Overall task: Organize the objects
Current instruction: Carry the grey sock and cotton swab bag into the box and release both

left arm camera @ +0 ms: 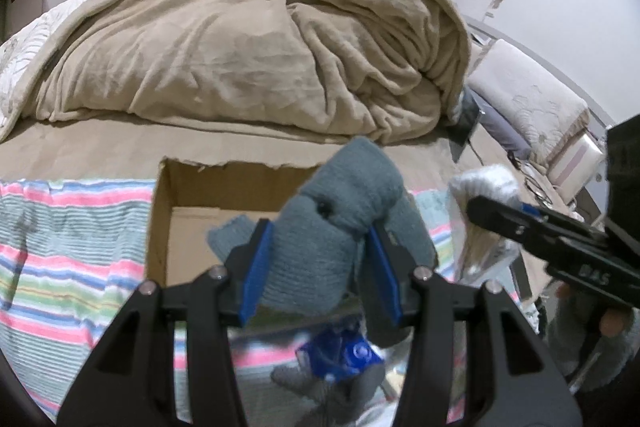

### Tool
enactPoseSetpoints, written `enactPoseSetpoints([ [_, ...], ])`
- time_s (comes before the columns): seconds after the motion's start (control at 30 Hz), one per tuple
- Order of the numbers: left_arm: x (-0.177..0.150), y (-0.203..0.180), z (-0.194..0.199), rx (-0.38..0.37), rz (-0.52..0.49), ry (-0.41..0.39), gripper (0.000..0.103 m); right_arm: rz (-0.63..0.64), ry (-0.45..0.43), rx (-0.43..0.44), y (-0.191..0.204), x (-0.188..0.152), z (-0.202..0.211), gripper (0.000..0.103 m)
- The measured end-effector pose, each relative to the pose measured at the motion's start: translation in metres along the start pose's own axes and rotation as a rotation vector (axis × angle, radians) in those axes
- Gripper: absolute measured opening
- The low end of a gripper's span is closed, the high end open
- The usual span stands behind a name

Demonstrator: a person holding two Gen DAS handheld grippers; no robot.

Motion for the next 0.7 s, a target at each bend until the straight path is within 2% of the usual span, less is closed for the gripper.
enactPoseSetpoints([
  [0.2, 0.001, -0.007, -0.042, 0.017, 0.039, 0.030, 0.050, -0.007, 0.004, 0.009, -0.004, 0.010, -0.018, 0.041],
  [0.47, -0.025, -0.014, -0.104, 0.005, 0.150, 0.156, 0.053, -0.074, 0.019, -0.018, -0.031, 0.009, -0.034, 0.041],
  [0.6, -0.033, -0.015, -0.113, -0.005, 0.165, 0.181, 0.058, -0.087, 0.044, -0.019, -0.038, 0.003, -0.046, 0.041],
  [0.67, -0.031, -0.014, -0.109, -0.002, 0.166, 0.186, 0.066, -0.092, 0.057, -0.024, -0.041, 0.000, -0.052, 0.041],
  [0.7, -0.029, -0.013, -0.106, -0.001, 0.166, 0.182, 0.076, -0.099, 0.062, -0.026, -0.042, -0.002, -0.056, 0.041],
])
Point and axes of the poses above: each gripper's, at about its wrist camera, not at the fingertips, and z roughly against the way its jaws point, y to its left, x to its top, the point moved 6 cm from there along -z, roughly the way its jaws point, and after that the axes turned 4 degrees about -y, right-handed, at the moved point
